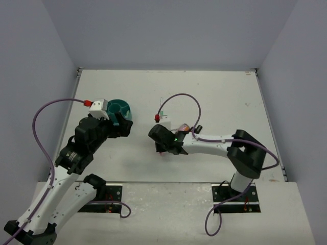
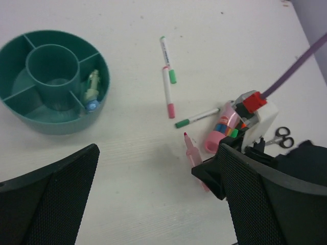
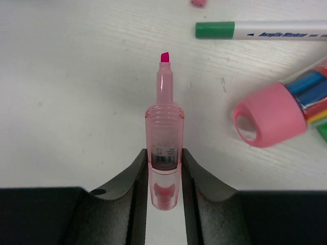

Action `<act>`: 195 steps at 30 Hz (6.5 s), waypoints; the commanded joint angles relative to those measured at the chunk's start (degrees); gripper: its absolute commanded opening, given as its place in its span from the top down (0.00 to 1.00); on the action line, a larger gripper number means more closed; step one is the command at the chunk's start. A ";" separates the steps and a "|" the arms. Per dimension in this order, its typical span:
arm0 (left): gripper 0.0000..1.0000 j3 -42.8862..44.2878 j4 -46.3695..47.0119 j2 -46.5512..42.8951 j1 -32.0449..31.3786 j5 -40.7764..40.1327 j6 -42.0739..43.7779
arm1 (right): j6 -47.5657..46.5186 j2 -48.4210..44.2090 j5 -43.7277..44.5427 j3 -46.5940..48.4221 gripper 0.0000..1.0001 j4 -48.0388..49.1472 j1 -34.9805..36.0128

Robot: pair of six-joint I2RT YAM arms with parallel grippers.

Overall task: Sort the stationery into containers
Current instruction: Pick up the pen from the center of the board, then close the pen cap on the pen.

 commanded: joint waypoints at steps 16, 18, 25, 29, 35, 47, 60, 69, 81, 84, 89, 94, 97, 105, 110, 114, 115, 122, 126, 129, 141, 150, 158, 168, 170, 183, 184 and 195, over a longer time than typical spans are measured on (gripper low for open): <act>0.23 -19.96 51.51 8.20 -6.69 31.98 -27.40 | -16.91 -33.14 6.12 -11.07 1.00 12.80 8.60; 0.30 -20.00 51.93 9.14 -7.59 30.99 -27.30 | -17.07 -34.25 5.83 -11.04 1.00 12.39 8.78; 0.54 -19.36 53.34 11.29 -7.93 28.56 -26.55 | -17.53 -34.72 6.38 -11.68 1.00 11.69 9.35; 0.60 -18.59 52.75 11.93 -7.93 26.26 -25.37 | -17.78 -33.60 5.89 -11.04 1.00 11.18 9.58; 0.89 -18.33 53.23 12.46 -7.93 25.81 -25.11 | -17.30 -33.32 5.08 -11.60 1.00 11.51 9.88; 1.00 -13.32 46.09 10.41 -7.75 19.78 -21.58 | -15.04 -33.20 -1.63 -18.60 1.00 15.32 10.25; 1.00 -7.05 44.19 9.25 -7.75 16.19 -20.75 | -12.48 -32.90 -1.79 -23.24 0.80 17.28 13.10; 1.00 -6.61 44.93 9.17 -7.75 17.33 -20.19 | -11.74 -36.44 -1.18 -24.68 0.26 17.07 13.13; 1.00 -11.76 58.10 12.22 -7.84 28.80 -25.10 | 1.71 -52.51 -24.01 -24.36 0.22 14.71 -1.10; 1.00 -14.32 63.09 12.95 -7.93 32.14 -26.68 | 3.20 -53.02 -28.88 -23.70 0.24 17.07 -4.90; 1.00 -16.01 68.09 13.88 -8.80 34.81 -29.05 | 5.53 -49.46 -31.98 -20.03 0.35 20.20 -6.88; 1.00 -15.56 69.41 14.46 -9.51 36.88 -30.49 | 7.95 -46.63 -34.11 -19.30 0.37 25.76 -9.03; 1.00 -16.14 69.61 14.42 -10.01 37.22 -31.15 | 7.55 -44.29 -34.60 -17.20 0.38 26.28 -9.53; 1.00 -18.83 70.10 15.19 -11.11 36.77 -32.96 | 7.76 -41.67 -35.12 -12.16 0.43 26.23 -10.83; 1.00 -19.15 69.80 14.40 -11.44 35.97 -32.44 | 8.55 -39.23 -37.63 -11.26 0.56 27.31 -10.95; 1.00 -18.43 66.51 13.31 -11.36 34.56 -30.75 | 7.78 -39.10 -38.67 -12.76 0.66 28.96 -10.95; 1.00 -18.27 65.75 13.09 -11.36 34.13 -30.28 | 7.33 -39.24 -39.06 -13.20 0.66 29.58 -10.95; 1.00 -15.39 59.69 12.28 -11.36 32.07 -26.57 | 3.45 -41.73 -42.68 -16.62 0.54 32.18 -10.95; 1.00 -15.04 60.91 13.40 -11.44 33.56 -27.03 | 2.08 -43.71 -41.41 -17.17 0.77 30.85 -10.95; 0.98 -14.56 61.31 13.98 -11.47 34.37 -26.84 | 0.91 -44.21 -40.03 -16.90 1.00 29.40 -10.95; 0.00 -8.60 50.71 14.42 -11.53 32.49 -25.73 | -4.42 -48.75 -37.82 -18.38 1.00 25.08 -10.95; 0.02 -12.08 70.76 18.84 -13.16 38.51 -36.06 | -8.49 -48.71 -46.09 -15.41 1.00 24.77 -10.87; 0.40 -9.84 74.79 17.43 -13.29 39.16 -35.76 | -9.01 -48.75 -47.99 -16.70 1.00 23.65 -10.92; 0.60 -9.94 73.21 14.56 -13.20 38.45 -32.84 | -8.83 -50.77 -45.60 -16.34 1.00 19.30 -10.92; 0.67 -9.94 73.78 14.90 -13.29 38.63 -32.80 | -8.75 -50.98 -45.39 -15.99 1.00 18.76 -10.87; 1.00 -11.43 78.23 17.76 -13.42 39.47 -33.98 | -9.72 -48.75 -44.06 -10.47 1.00 19.06 -10.87; 1.00 -11.67 78.49 17.75 -13.51 39.40 -33.88 | -9.49 -48.21 -43.22 -9.42 1.00 19.09 -10.87; 1.00 -16.63 79.29 19.32 -16.72 40.09 -30.73 | -16.26 -35.80 -38.19 16.40 1.00 9.43 -11.19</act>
